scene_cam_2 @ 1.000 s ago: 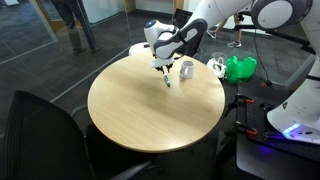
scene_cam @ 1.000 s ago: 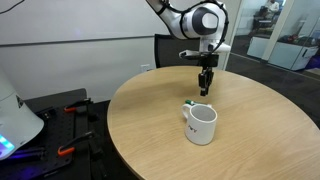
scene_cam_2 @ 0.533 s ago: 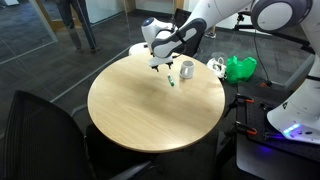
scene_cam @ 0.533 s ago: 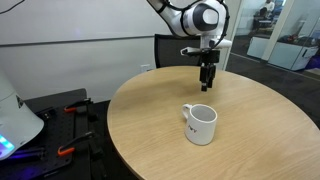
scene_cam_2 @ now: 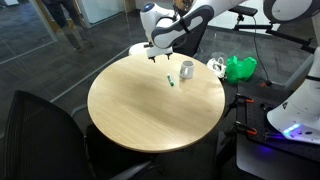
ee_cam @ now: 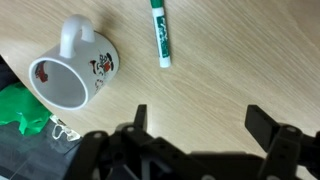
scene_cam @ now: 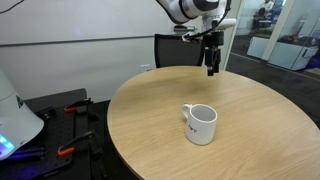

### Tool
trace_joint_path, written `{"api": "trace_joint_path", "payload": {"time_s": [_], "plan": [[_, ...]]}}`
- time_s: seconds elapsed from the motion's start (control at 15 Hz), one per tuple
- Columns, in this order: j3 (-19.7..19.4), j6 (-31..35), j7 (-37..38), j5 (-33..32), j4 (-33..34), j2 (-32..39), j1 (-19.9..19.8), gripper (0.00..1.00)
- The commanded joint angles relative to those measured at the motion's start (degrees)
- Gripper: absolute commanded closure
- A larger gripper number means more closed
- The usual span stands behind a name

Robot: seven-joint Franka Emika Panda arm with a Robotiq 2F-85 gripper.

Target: Pick the marker from the cup and put it on the table

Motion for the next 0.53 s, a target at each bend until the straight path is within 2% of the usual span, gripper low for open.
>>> {"api": "trace_joint_path", "payload": {"time_s": [0.0,0.47], "plan": [[-1.0,2.9,2.6,-2.3,-6.4,-6.0,1.5,0.00],[-0.3,7.8,2.9,-4.3,-14.1,-13.2,1.5,0.00]]}}
